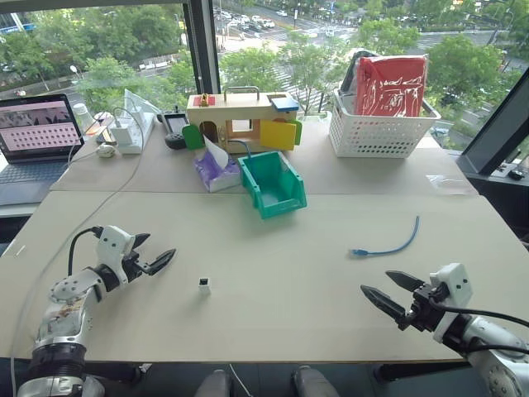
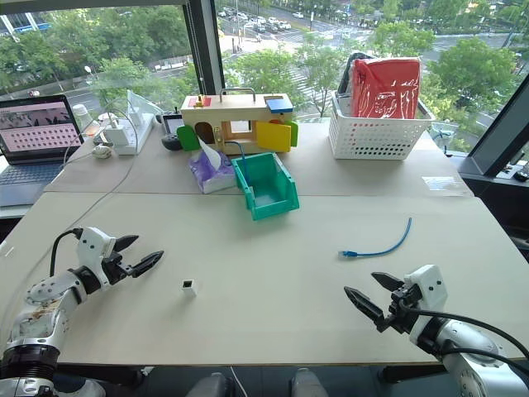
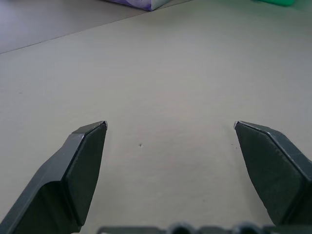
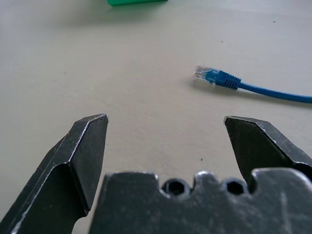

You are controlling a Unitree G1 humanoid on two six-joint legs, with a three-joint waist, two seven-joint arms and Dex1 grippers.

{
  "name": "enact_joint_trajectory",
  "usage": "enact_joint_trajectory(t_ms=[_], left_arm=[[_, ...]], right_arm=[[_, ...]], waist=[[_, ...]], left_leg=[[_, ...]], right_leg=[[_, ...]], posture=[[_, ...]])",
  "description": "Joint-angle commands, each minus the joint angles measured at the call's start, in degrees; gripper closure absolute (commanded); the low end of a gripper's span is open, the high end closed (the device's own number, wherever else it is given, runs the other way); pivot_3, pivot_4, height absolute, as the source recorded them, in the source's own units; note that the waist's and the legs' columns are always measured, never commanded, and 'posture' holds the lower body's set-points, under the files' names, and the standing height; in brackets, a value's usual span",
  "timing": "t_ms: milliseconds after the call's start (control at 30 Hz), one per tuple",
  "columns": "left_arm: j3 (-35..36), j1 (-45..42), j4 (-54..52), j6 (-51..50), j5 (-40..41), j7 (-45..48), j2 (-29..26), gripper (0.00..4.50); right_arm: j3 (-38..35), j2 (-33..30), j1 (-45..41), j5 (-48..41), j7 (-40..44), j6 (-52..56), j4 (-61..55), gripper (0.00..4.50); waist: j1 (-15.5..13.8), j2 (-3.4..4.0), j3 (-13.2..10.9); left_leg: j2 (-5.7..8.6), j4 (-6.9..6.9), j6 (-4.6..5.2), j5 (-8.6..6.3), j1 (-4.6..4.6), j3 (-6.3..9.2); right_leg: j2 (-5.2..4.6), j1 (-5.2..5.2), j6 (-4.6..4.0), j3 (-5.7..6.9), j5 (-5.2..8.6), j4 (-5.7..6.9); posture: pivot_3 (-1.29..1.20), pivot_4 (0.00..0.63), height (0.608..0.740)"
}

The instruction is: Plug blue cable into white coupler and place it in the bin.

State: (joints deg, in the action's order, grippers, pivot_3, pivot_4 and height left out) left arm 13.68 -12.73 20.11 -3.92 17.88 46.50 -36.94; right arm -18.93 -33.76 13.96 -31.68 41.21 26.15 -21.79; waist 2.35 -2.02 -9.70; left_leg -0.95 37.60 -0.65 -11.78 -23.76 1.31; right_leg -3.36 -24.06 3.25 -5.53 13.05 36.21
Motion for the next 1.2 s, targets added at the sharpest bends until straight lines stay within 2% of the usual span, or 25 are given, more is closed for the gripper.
enact_joint_trajectory(t_ms=[33,200,333,533,633,733,833,967,1100,1200], left_arm=[[-0.02,-2.65,-0.8,-0.61,0.02,1.09,-1.59,0.0],[3.12,-9.89,-4.35,-7.25,8.18,6.56,-3.39,0.0],[6.95,-8.4,-11.72,-14.41,15.56,9.98,-6.17,0.0],[11.9,4.99,-31.63,-26.44,24.72,10.2,-9.78,0.0],[18.53,11.18,-36.54,-29.53,29.02,7.86,-9.02,0.0],[23.77,22.32,-44.81,-29.91,30.62,8.02,-6.62,0.0],[25.46,30.87,-52.51,-29.82,31.53,6.72,-3.86,0.0],[23.02,38.81,-60.89,-28.26,30.51,2.6,1.35,0.0],[6.77,43.24,-69.36,-28.19,16.47,-15.97,12.86,0.0],[-0.69,43.95,-72.03,-28.61,12.81,-20.94,16.42,0.0]], right_arm=[[-1.63,-1.42,-1.17,-0.06,1.77,-2.06,0.83,0.09],[-1.68,-7.55,-6.12,-2.68,6.63,0.46,0.58,0.09],[0.54,-11.39,-12.56,-5.77,8.78,4.59,-0.51,0.09],[7.4,-13.31,-24.28,-6.28,12.17,7.96,1.83,0.09],[11.27,-13.38,-29.77,-5.31,13.57,9.23,3.54,0.09],[16.11,-11.9,-37.26,-3.94,14.86,10.39,7.06,0.09],[19.9,-9.93,-42.62,-2.3,16.15,10.06,10.36,0.09],[23.17,-7.89,-46.73,-1.27,18.24,10.09,12.43,0.09],[26.12,-5.24,-50.11,1.35,18.97,8.83,15.5,0.09],[26.49,-4.6,-50.55,2.03,19.09,9.25,15.42,0.09]], waist=[[0.01,0.0,0.0],[-0.12,-0.01,-0.01],[0.69,0.02,0.0],[1.4,-0.02,-0.03],[1.29,-0.02,-0.04],[1.37,-0.02,-0.04],[1.51,-0.03,-0.04],[0.79,-0.03,-0.04],[0.13,-0.02,-0.03],[-0.12,-0.12,-0.02]], left_leg=[[0.0,0.0,0.0,0.0,0.0,0.0],[0.03,0.22,0.01,0.0,-0.08,0.01],[-0.04,0.21,0.01,-0.01,-0.04,0.0],[-0.03,0.16,0.03,-0.04,-0.07,0.02],[-0.04,0.18,0.03,-0.04,-0.08,0.02],[-0.08,0.18,0.03,-0.04,-0.05,0.01],[-0.08,0.18,0.03,-0.04,-0.03,-0.1],[-0.08,0.18,0.02,-0.04,-0.04,-0.08],[-0.02,0.21,0.02,-0.04,-0.02,-0.1],[0.01,0.26,0.02,-0.03,-0.06,0.03]], right_leg=[[0.0,0.0,0.0,0.0,0.0,0.0],[0.0,0.02,0.1,0.01,-0.06,0.03],[0.04,0.0,0.08,0.01,-0.06,0.07],[0.02,-0.03,-0.27,-0.01,-0.26,0.07],[0.02,-0.03,-0.22,0.01,-0.23,0.05],[0.03,-0.04,-0.22,0.02,-0.21,0.03],[-0.03,-0.06,-0.33,-0.01,-0.26,0.01],[-0.02,-0.02,-0.35,0.01,-0.26,-0.04],[-0.06,0.05,-0.34,-0.02,-0.27,-0.09],[0.01,0.08,-0.32,0.01,-0.29,-0.06]], posture=[[0.0,0.15,0.733],[0.0,0.15,0.733],[0.0,0.15,0.733],[0.0,0.15,0.733],[0.0,0.15,0.733],[0.0,0.15,0.733],[0.0,0.15,0.733],[0.0,0.15,0.733],[0.0,0.15,0.733],[0.0,0.15,0.733]])
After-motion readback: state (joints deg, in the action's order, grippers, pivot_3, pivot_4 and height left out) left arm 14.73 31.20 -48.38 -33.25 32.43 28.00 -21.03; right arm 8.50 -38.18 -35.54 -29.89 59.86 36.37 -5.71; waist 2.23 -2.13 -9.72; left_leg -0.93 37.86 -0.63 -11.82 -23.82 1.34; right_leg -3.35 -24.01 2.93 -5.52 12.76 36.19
